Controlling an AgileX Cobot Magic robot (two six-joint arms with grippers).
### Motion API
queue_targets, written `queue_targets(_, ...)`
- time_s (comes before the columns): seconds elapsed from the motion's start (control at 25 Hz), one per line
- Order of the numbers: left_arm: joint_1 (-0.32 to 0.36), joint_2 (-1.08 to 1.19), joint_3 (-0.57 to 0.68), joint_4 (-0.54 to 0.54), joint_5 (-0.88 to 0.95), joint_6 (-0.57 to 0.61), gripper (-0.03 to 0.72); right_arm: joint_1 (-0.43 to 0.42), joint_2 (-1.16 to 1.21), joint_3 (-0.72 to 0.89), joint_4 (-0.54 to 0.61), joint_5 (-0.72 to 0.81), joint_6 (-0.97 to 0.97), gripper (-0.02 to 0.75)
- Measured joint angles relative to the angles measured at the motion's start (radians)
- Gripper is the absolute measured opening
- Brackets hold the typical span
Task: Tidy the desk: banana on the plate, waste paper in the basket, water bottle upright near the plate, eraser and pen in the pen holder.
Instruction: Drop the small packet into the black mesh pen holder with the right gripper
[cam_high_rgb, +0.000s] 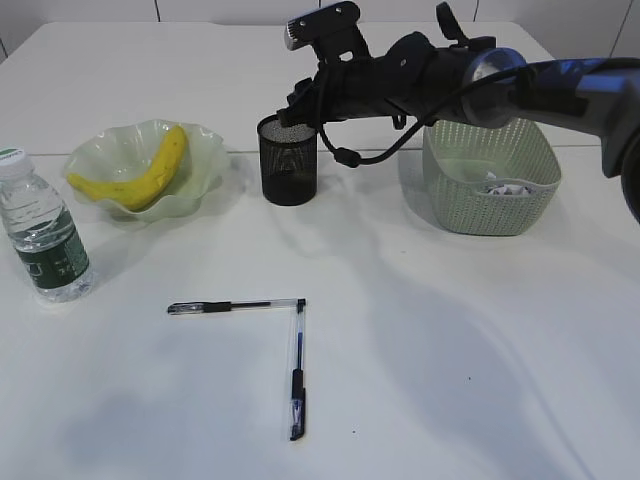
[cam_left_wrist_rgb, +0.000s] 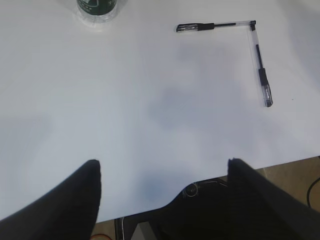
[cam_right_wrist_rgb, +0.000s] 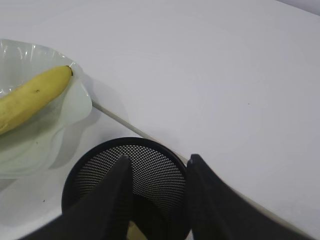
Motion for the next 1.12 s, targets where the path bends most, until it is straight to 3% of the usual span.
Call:
queue_targets(0.44,0.000,0.000,0.000,0.000,0.000,0.000,0.561,0.000,0.000,0.000,0.004,0.016,0.000,0.272)
queue_targets(0.88,0.000,0.000,0.000,0.000,0.011,0.000,0.561,-0.001,-0.066,0.000,-0.006,0.249,0.092,0.251)
queue_targets(1.0,0.000,0.000,0.000,0.000,0.015,0.000,0.561,-0.008,-0.090,0.000,-0.073,0.319,0.249,0.250)
queue_targets(1.12,0.000,0.000,0.000,0.000,0.017,0.000,0.561,-0.017,-0.110,0.000,-0.240,0.447,0.442,0.250)
